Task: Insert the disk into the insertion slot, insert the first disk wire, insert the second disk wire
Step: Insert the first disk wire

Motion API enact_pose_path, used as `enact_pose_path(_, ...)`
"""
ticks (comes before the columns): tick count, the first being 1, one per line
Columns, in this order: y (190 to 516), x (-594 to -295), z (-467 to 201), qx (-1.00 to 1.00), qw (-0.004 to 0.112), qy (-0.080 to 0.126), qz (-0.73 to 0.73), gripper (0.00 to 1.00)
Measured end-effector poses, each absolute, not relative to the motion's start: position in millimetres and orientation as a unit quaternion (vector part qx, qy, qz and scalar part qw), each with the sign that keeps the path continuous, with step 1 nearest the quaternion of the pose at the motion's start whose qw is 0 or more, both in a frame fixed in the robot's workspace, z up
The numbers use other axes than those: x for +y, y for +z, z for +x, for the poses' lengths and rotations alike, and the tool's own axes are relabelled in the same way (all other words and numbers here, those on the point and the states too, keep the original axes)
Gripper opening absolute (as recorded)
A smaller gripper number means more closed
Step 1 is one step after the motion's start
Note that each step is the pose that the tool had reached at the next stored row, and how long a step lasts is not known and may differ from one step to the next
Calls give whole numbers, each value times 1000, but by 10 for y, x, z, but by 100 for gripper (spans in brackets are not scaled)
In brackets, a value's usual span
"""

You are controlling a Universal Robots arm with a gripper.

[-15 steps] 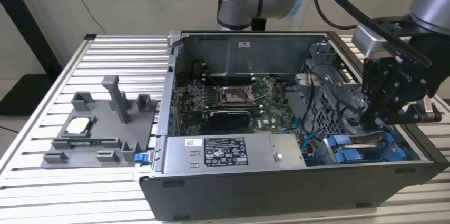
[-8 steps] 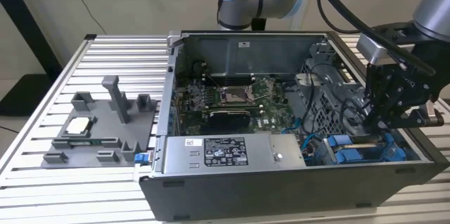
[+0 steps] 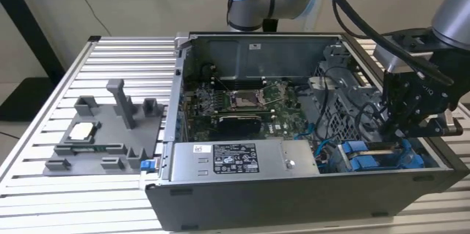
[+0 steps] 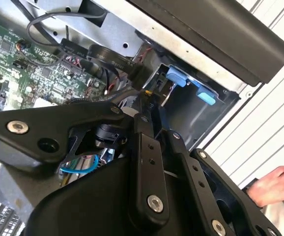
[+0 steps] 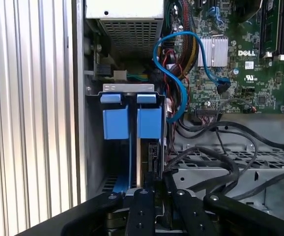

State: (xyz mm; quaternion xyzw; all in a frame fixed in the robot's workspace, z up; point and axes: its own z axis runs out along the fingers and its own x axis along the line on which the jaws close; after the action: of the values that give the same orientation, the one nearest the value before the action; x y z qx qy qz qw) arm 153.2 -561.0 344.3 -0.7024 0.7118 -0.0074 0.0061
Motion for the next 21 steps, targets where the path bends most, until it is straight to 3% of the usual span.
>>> enact_pose_path(21,3312,-5610,1544,715,6,-7,-699,20)
